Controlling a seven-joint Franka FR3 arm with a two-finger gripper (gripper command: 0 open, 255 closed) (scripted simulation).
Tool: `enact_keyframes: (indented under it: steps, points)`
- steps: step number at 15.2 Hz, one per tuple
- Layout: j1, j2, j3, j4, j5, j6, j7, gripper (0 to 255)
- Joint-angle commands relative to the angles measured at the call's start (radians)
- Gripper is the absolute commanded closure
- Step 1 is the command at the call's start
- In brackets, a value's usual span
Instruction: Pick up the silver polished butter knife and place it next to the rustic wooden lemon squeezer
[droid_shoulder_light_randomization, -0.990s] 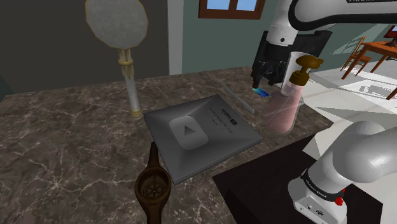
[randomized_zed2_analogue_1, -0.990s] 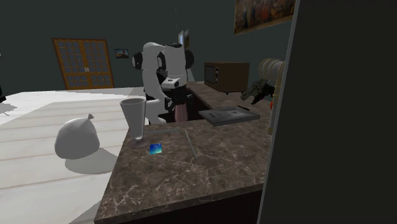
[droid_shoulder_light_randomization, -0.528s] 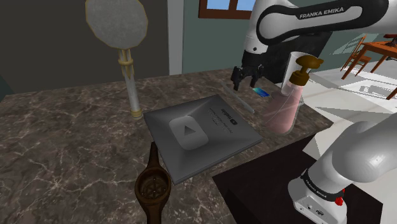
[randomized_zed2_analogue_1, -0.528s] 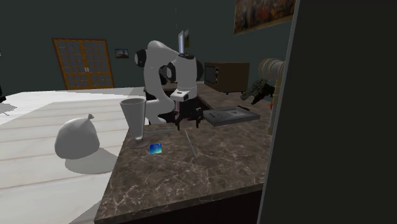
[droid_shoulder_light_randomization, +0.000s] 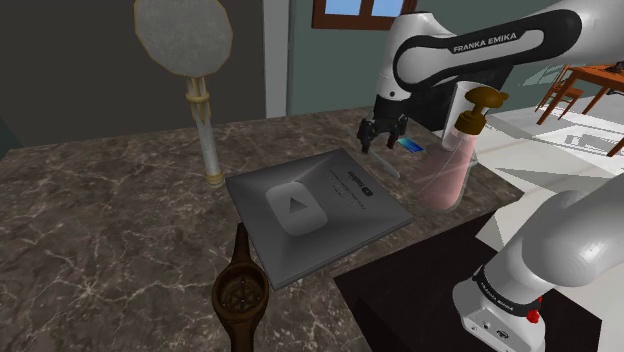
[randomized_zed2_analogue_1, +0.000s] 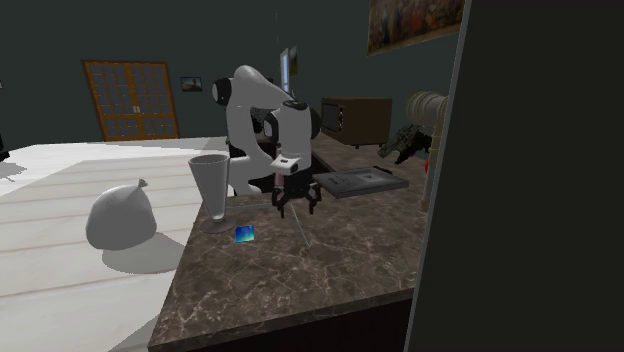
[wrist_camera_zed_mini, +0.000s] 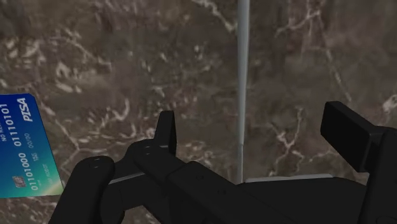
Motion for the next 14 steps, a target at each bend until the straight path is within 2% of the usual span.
enact_keyframes:
  steps: [1,7,8,14]
  points:
    - [0.0,0.004,0.0,-0.007,0.0,0.011,-0.001,0]
    - [0.0,0.004,0.0,-0.006,0.0,0.011,-0.001,0]
    - [0.0,0.004,0.0,-0.006,0.0,0.011,-0.001,255]
    - [0.0,0.004,0.0,-0.006,0.0,0.011,-0.001,255]
